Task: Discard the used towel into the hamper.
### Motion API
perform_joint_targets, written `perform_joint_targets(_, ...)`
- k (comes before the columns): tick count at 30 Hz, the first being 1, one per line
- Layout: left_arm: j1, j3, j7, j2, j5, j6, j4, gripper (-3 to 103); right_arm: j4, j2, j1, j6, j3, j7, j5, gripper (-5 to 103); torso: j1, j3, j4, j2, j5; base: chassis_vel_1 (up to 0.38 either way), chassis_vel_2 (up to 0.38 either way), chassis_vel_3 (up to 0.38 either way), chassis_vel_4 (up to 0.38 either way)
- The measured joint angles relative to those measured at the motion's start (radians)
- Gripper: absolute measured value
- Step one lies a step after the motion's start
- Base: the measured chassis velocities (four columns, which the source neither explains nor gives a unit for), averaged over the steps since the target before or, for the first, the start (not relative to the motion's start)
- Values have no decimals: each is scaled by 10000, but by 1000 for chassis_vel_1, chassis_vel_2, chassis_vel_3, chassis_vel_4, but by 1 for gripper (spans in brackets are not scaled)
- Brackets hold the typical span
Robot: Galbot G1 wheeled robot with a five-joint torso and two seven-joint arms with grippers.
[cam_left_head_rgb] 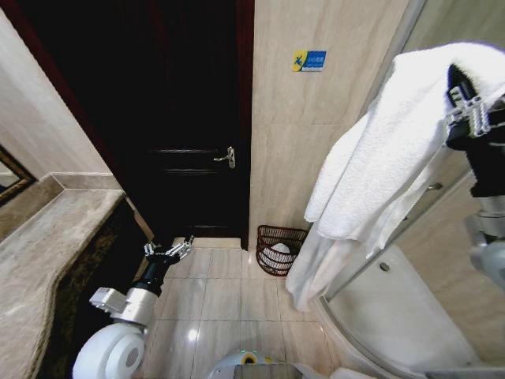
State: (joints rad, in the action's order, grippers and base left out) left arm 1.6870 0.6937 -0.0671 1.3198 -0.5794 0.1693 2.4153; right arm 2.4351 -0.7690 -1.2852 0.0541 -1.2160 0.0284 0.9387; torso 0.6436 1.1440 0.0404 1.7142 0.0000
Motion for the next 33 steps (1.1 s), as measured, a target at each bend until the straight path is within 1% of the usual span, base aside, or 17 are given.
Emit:
perform_joint_targets(6,1,0,0,0,0,0,0,100,115,-190,-135,2,-27,-39,-6,8,0,0,3,0,0,29,28,19,22)
perform_joint_targets(10,0,0,0,0,0,0,0,100,116,-203,-153,1,-49,-69,-6,8,0,0,0,0,0,0,0,0,0)
perform_joint_targets(18,0,0,1,0,0,0,0,100,151,-203,-141,-1,5,-68,-7,8,0,0,2,-1,-1,0,0,0,0)
perform_joint_targets(29,0,0,0,0,0,-1,0,100,193,-309,-179,0,85,-63,-70,8,0,0,1,-1,-1,-62,-58,-60,-66)
perform_joint_targets(33,-1,0,0,0,0,0,0,100,243,-480,-189,157,119,-75,-166,8,0,0,-6,-1,3,-69,-70,-81,-76)
